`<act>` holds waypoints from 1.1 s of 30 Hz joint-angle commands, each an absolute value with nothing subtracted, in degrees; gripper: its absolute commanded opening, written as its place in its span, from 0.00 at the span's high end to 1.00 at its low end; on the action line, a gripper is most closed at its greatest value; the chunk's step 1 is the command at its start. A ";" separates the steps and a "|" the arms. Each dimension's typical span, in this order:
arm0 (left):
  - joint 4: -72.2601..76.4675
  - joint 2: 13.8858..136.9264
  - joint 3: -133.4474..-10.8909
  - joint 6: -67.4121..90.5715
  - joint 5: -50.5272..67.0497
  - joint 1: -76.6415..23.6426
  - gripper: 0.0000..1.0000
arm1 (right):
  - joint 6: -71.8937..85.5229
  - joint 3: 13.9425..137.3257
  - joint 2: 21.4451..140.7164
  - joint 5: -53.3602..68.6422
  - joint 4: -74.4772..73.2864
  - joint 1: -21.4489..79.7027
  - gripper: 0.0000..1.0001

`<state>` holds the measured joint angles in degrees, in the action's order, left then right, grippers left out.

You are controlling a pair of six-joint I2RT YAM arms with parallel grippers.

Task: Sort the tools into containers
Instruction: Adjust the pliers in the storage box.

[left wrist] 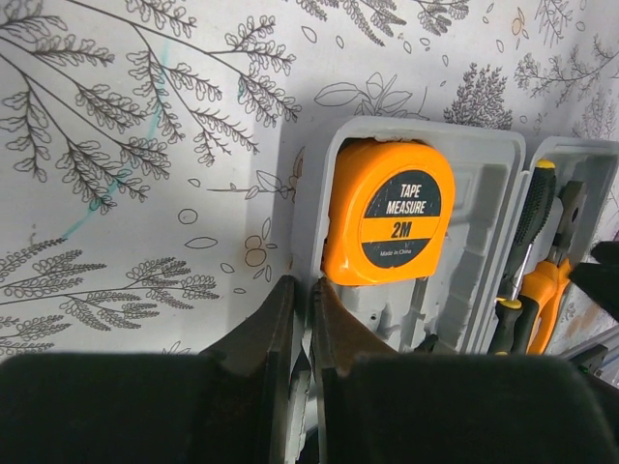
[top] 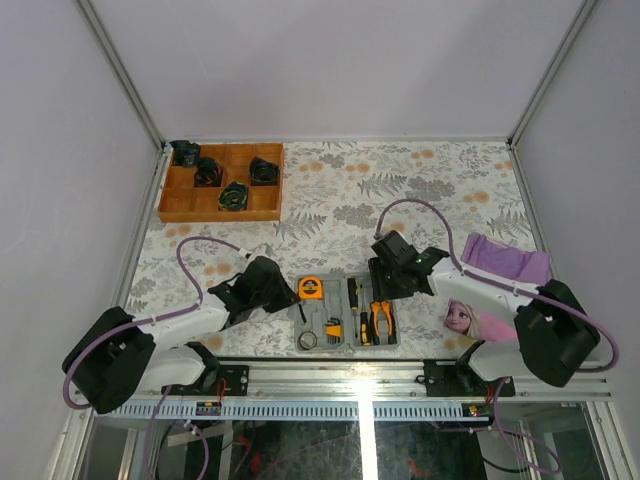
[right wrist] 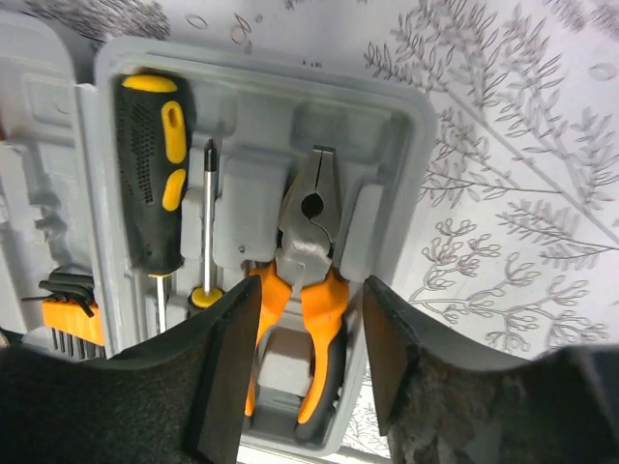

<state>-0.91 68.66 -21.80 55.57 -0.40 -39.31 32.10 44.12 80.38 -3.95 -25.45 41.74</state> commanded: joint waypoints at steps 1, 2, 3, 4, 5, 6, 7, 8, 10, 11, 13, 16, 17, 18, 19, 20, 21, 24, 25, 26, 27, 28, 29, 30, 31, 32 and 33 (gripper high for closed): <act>-6.57 67.74 -20.49 56.16 -4.72 -38.76 1.00 | 30.22 45.31 72.58 -6.93 -28.26 41.77 0.43; -6.63 67.62 -20.37 56.20 -4.77 -38.76 1.00 | 30.19 45.49 71.31 -7.02 -28.13 41.76 0.41; -6.72 67.40 -20.21 56.24 -4.79 -38.76 1.00 | 30.20 45.62 70.21 -7.37 -28.19 41.79 0.41; -6.76 67.28 -20.17 56.32 -4.83 -38.76 1.00 | 30.35 45.69 69.42 -7.58 -28.28 41.76 0.41; -6.89 67.05 -20.06 56.37 -4.88 -38.74 1.00 | 30.42 45.70 68.94 -7.56 -28.48 41.83 0.43; -6.94 66.93 -19.94 56.42 -4.92 -38.77 1.00 | 30.41 45.89 68.90 -7.26 -29.06 41.82 0.47; -7.01 66.75 -19.93 56.47 -4.94 -38.78 1.00 | 30.34 46.08 69.14 -6.62 -29.62 41.82 0.51; -7.11 66.49 -19.87 56.51 -4.92 -38.77 1.00 | 30.18 46.21 69.62 -5.67 -29.97 41.80 0.55; -7.12 66.37 -19.77 56.51 -4.99 -38.78 1.00 | 30.09 46.03 70.71 -3.30 -29.86 41.84 0.61; -7.12 66.33 -19.85 56.47 -4.86 -38.81 1.00 | 29.99 45.83 71.28 -2.28 -29.39 41.81 0.63; -6.96 66.53 -19.83 56.38 -4.79 -38.80 1.00 | 30.05 45.25 72.33 -0.24 -28.21 41.82 0.66; -6.57 66.96 -19.80 56.34 -4.51 -38.79 1.00 | 30.14 44.83 73.76 1.56 -26.77 42.24 0.69; -6.39 67.03 -19.71 56.34 -4.39 -38.76 1.00 | 30.15 44.82 74.15 1.91 -26.21 42.33 0.71; -6.22 67.08 -19.62 56.38 -4.25 -38.77 1.00 | 30.04 44.75 74.58 2.36 -25.67 42.41 0.72; -6.09 67.14 -19.58 56.42 -4.18 -38.81 1.00 | 30.12 44.74 74.86 2.83 -25.14 42.53 0.75; -5.99 67.17 -19.54 56.43 -4.09 -38.77 1.00 | 30.14 44.74 75.28 3.16 -24.77 42.58 0.75; -5.86 67.17 -19.52 56.43 -4.07 -38.76 1.00 | 30.10 44.82 75.78 3.28 -24.51 42.54 0.76; -5.81 67.24 -19.46 56.38 -4.03 -38.76 1.00 | 30.06 45.31 77.84 3.54 -24.28 42.71 0.76; -5.73 67.30 -19.44 56.34 -3.96 -38.77 1.00 | 30.06 45.39 78.47 3.85 -24.07 42.75 0.77; -5.70 67.32 -19.36 56.29 -3.98 -38.76 1.00 | 30.00 45.41 79.09 4.05 -23.82 42.87 0.77; -5.63 67.35 -19.37 56.26 -4.00 -38.76 1.00 | 30.13 45.55 79.70 4.12 -23.74 43.01 0.77; -5.63 67.34 -19.37 56.25 -3.98 -38.76 1.00 | 30.22 45.67 80.30 4.09 -23.73 43.03 0.77; -5.65 67.37 -19.42 56.25 -3.97 -38.76 1.00 | 30.22 45.84 81.00 4.08 -23.80 43.18 0.77; -5.65 67.44 -19.42 56.25 -3.96 -38.77 1.00 | 30.31 45.87 81.48 4.05 -23.77 43.20 0.77; -5.55 67.44 -19.38 56.25 -3.94 -38.76 1.00 | 30.28 45.88 82.00 4.04 -23.63 43.36 0.77; -5.49 67.42 -19.29 56.18 -3.89 -38.77 1.00 | 30.32 45.88 82.41 4.12 -23.44 43.44 0.76; -5.41 67.42 -19.33 56.16 -3.83 -38.76 1.00 | 30.48 45.88 82.84 4.21 -23.27 43.57 0.76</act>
